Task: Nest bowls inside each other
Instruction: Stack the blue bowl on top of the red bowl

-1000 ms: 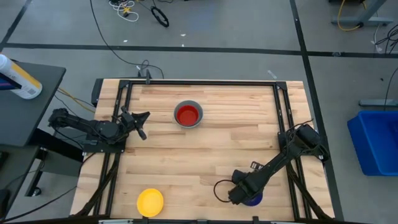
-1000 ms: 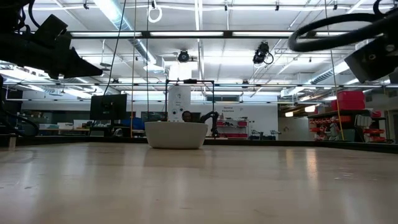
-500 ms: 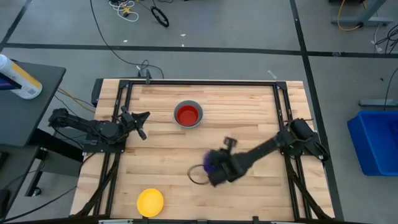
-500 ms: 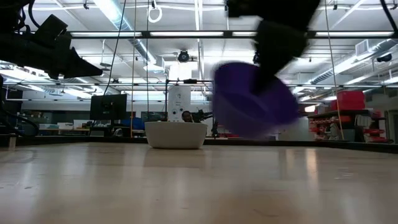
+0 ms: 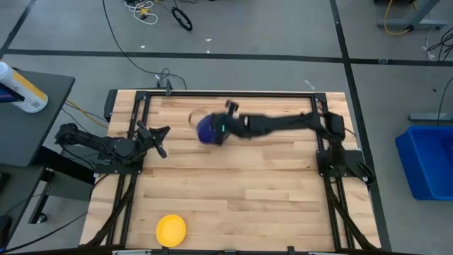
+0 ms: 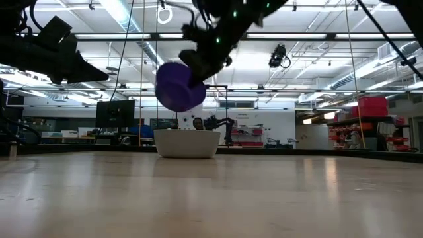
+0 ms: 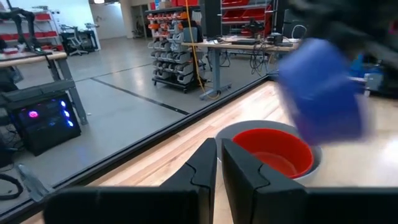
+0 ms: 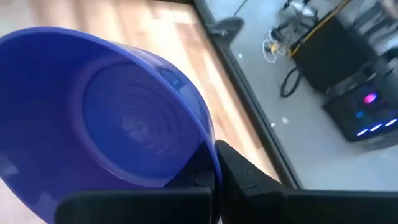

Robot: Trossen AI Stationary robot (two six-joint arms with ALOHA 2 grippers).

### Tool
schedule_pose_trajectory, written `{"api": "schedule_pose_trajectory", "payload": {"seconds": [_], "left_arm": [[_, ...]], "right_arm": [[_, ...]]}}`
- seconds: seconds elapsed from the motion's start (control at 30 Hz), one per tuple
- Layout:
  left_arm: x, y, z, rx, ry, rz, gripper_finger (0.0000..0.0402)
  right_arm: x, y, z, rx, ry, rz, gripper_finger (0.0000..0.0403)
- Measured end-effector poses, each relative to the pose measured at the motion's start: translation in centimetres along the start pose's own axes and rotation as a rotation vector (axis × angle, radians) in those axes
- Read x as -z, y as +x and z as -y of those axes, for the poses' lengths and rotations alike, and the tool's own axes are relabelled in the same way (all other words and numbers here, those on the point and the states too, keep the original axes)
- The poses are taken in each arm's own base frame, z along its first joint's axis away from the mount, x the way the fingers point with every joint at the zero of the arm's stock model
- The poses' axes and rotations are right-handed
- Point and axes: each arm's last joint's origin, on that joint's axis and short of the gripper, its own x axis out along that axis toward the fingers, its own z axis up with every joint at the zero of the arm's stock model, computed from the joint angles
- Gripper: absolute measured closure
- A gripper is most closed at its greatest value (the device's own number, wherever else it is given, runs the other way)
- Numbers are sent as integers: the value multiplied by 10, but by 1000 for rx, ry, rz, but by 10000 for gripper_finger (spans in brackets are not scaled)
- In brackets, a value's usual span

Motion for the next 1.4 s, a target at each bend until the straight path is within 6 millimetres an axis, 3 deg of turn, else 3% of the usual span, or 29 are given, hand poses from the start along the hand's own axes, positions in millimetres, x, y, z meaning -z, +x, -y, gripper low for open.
{"api": "schedule_pose_trajectory", "payload": {"seconds": [0.17, 0.33, 0.73, 1.1, 1.4], "left_arm": [[0, 0, 0, -9, 3, 2, 369], [0, 0, 0, -10, 1, 2, 369], [0, 0, 0, -10, -3, 3, 369], [-1, 0, 0, -2, -15, 4, 369], [-1, 0, 0, -3, -13, 4, 369]], "right_arm": [[16, 32, 59, -128, 168, -88, 403], [27, 42, 83, -308, 290, -139, 403], [33, 42, 80, -389, 318, -241, 403], [20, 73, 73, -405, 268, -379, 403], [37, 98, 58, -477, 243, -529, 403]]}}
